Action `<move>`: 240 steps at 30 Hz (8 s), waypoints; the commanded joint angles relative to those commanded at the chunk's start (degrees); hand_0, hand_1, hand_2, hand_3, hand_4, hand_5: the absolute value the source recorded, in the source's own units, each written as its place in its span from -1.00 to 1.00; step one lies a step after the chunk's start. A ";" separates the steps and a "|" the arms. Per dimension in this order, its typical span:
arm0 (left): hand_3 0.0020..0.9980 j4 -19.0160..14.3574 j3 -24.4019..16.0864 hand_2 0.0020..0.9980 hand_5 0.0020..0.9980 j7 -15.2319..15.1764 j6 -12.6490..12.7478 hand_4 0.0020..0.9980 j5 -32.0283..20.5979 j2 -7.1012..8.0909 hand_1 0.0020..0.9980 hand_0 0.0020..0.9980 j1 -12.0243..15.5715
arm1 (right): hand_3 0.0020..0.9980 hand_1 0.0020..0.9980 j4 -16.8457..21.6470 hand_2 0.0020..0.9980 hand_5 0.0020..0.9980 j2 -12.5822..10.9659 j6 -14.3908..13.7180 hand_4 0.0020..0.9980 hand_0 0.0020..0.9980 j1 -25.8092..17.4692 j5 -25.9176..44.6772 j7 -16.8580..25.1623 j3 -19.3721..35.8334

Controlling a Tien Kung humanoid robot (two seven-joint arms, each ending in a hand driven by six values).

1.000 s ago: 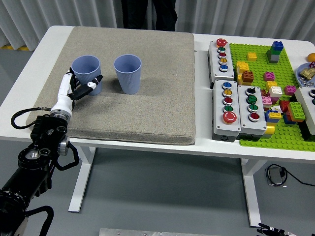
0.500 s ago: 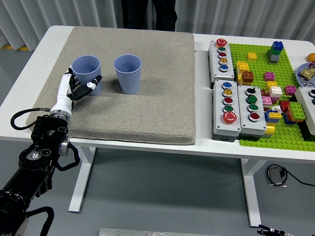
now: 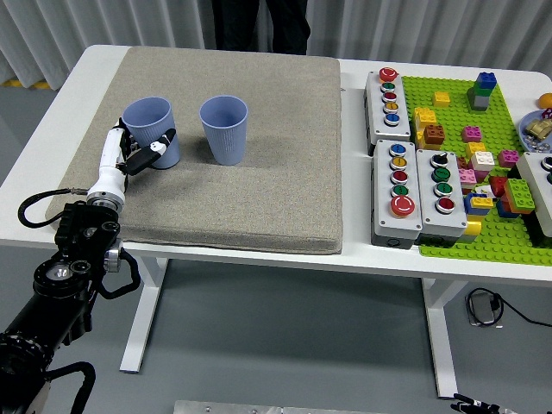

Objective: Pick cup pour cup place

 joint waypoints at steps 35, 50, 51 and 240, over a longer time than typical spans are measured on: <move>0.76 -5.48 -0.32 0.30 -0.66 0.22 2.88 0.46 2.96 0.43 0.12 0.12 1.78 | 0.27 0.30 0.00 0.32 -0.74 -0.26 -0.09 -0.02 0.32 -0.06 -0.01 0.08 0.14; 0.72 -7.04 -0.32 0.26 -0.77 -0.28 4.07 0.34 2.33 0.82 0.10 -0.03 2.30 | 0.27 0.30 0.00 0.32 -0.74 -0.35 -0.12 -0.02 0.32 -0.19 -0.30 0.03 0.38; 0.72 -7.09 -0.28 0.26 -0.77 -0.30 4.12 0.34 2.35 0.84 0.10 -0.03 2.27 | 0.27 0.30 0.00 0.32 -0.74 -0.35 -0.12 -0.02 0.32 -0.17 -0.27 0.05 0.35; 0.67 -21.74 29.21 0.24 -0.82 25.47 11.08 0.28 51.10 18.41 0.12 0.06 -8.19 | 0.29 0.31 0.00 0.36 -0.78 -0.59 -2.94 -0.11 0.32 -0.70 -0.41 -1.76 2.94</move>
